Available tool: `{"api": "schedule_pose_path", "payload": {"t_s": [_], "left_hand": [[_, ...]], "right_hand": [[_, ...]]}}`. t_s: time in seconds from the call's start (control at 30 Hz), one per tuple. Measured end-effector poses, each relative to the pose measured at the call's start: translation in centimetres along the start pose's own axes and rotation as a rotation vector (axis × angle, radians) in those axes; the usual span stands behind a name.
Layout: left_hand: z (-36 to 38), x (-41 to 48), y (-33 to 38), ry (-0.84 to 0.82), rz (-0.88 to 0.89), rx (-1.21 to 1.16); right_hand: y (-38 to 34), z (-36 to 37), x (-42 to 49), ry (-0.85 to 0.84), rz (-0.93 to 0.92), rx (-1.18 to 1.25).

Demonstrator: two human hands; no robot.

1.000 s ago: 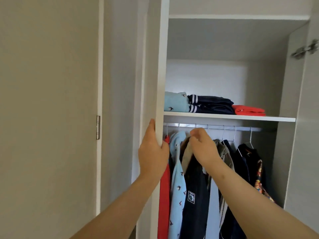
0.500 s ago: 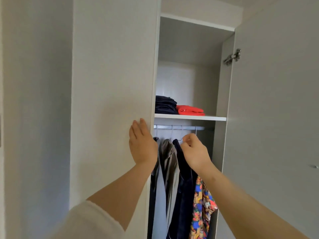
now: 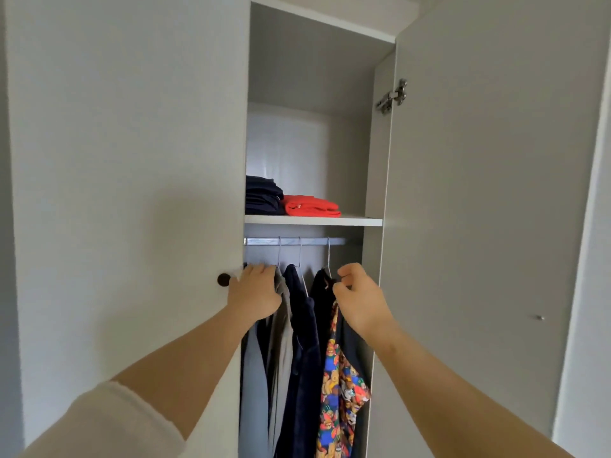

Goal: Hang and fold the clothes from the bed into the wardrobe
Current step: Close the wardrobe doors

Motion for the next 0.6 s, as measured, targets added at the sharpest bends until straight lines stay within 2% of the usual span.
{"api": "schedule_pose_path", "payload": {"t_s": [0.07,0.17,0.27,0.37,0.47,0.6], "left_hand": [[-0.2,0.0,2.8,0.054,0.037,-0.191],[-0.9,-0.4,8.1,0.071,0.133,-0.467],[-0.7,-1.5,12.8,0.09,0.214,-0.619],[0.2,-2.3,16.5,0.037,0.258,-0.684],[0.9,-2.7,19.4,-0.006,0.283,-0.713],[2.0,-2.9,21.0,-0.021,0.279,-0.774]], "right_hand": [[1.2,-2.2,-0.2,0.079,-0.006,-0.047],[2.8,-7.0,-1.1,0.297,-0.042,-0.226],[4.7,-12.1,-2.4,0.557,-0.085,-0.357],[7.1,-15.7,-3.3,0.703,0.003,-0.384],[9.6,-18.4,-3.2,0.704,0.107,-0.322],[12.2,-20.9,-2.5,0.516,0.113,-0.07]]}}
Point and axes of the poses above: each hand's wrist, its own x-axis towards the middle knuckle, its own z-axis out of the palm, y = z × x, the point moved 2 cm from there along x, towards the middle knuckle, and after that the axes turned 2 degrees about y, right-handed, at the moved point
